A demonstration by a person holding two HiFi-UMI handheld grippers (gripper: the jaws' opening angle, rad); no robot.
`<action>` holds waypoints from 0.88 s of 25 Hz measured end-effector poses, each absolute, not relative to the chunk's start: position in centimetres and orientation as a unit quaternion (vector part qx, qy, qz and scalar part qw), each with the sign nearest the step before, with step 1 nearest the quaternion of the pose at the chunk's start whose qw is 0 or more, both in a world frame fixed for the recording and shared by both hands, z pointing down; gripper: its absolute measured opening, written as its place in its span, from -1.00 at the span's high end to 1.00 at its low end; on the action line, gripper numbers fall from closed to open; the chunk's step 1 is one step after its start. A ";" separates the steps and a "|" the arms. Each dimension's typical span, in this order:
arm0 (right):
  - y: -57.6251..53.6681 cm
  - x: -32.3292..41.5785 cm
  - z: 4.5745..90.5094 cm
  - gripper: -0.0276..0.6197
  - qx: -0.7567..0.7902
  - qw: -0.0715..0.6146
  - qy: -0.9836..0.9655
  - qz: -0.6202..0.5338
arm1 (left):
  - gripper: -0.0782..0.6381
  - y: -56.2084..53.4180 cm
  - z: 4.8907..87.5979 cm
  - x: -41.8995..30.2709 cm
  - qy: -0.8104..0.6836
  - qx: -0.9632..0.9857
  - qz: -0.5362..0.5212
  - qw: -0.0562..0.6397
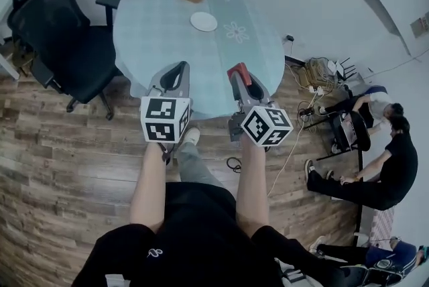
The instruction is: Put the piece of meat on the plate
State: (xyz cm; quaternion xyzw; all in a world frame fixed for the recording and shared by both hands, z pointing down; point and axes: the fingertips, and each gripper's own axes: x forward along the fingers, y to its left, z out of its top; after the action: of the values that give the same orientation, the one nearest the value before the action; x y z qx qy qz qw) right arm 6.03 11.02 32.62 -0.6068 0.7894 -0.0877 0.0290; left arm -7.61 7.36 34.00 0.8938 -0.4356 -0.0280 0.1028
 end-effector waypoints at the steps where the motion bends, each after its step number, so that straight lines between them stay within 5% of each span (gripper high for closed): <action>1: 9.7 5.9 32.9 0.61 -0.602 0.029 0.793 -0.091 | 0.80 6.2 34.2 -7.6 -0.440 0.892 -0.026 0.103; 22: -22.6 21.0 41.0 0.61 -0.579 0.024 0.789 -0.202 | 0.80 -23.0 40.9 7.5 -0.481 0.862 0.053 0.152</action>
State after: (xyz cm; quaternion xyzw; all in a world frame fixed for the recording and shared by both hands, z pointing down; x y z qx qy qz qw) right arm 21.03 -22.55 41.02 -0.5795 0.7892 -0.2019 0.0240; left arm 7.51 -23.01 40.94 0.8619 -0.4810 0.0529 0.1515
